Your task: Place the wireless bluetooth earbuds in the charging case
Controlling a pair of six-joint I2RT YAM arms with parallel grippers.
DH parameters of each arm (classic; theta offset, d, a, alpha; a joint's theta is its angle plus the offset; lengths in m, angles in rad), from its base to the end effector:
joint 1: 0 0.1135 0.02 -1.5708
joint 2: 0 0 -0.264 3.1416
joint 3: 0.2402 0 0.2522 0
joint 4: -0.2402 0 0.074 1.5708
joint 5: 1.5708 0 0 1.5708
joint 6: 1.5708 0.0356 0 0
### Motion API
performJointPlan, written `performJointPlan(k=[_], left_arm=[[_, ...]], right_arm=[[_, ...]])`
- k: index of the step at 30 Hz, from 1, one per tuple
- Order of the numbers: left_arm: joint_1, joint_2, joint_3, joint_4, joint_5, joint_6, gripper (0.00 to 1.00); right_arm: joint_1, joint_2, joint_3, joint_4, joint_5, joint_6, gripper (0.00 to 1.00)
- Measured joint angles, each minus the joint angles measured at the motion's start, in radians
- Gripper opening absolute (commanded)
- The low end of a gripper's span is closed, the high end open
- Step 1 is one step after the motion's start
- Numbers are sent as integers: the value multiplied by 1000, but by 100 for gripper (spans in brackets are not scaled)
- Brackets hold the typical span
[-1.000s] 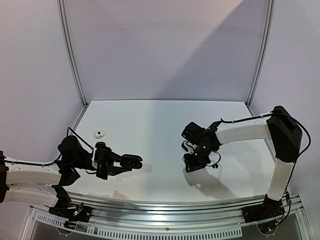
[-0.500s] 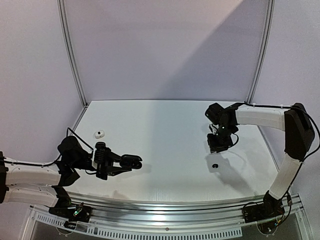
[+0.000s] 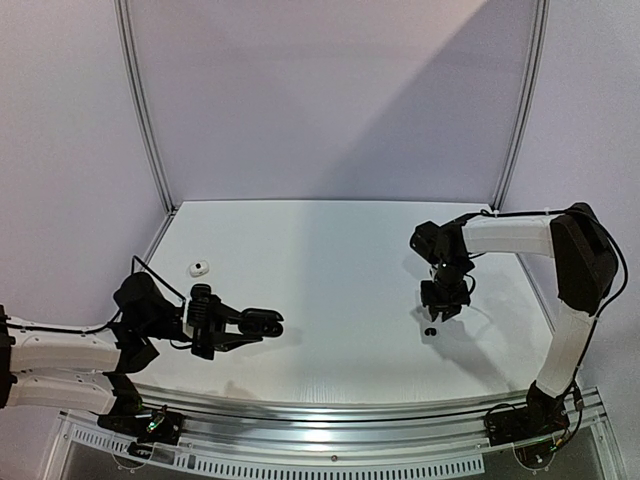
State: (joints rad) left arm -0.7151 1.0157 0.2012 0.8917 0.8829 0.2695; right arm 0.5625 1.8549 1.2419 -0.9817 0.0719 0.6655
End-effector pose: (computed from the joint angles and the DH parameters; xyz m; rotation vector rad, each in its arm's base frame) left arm 0.1246 -0.1446 0.2083 1.3228 0.9176 -1.0031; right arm 0.2774 0.1718 0.1656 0.1592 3.1136 -0.1131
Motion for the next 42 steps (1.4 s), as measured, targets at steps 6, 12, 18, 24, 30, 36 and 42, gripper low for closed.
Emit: performJointPlan(k=[6,12,18,24,30,36,42], left_arm=[[0,-6,0,0,-1,0,0],[0,-6,-1,0,-1,0,0],[0,-6,-1,0,-1,0,0],[0,-6,-1,0,-1,0,0],[0,-6,-1,0,-3,0,0],[0,-6,-3,2,-16,5,0],[0,-6,-11,4,-18,24,0]], right_arm=[[0,0,-48,2,-26,22,20],[-1,-1,-60,3,-44,31,20],[-1,-1,-45,-11,-38,35,20],[-1,-18,-8,-21,-28,54,21],[-1,-55,-31,-10,-45,84,22],[-1,-57,-56,0,-55,96,23],[-1,-56,-58,5,-56,97,23]])
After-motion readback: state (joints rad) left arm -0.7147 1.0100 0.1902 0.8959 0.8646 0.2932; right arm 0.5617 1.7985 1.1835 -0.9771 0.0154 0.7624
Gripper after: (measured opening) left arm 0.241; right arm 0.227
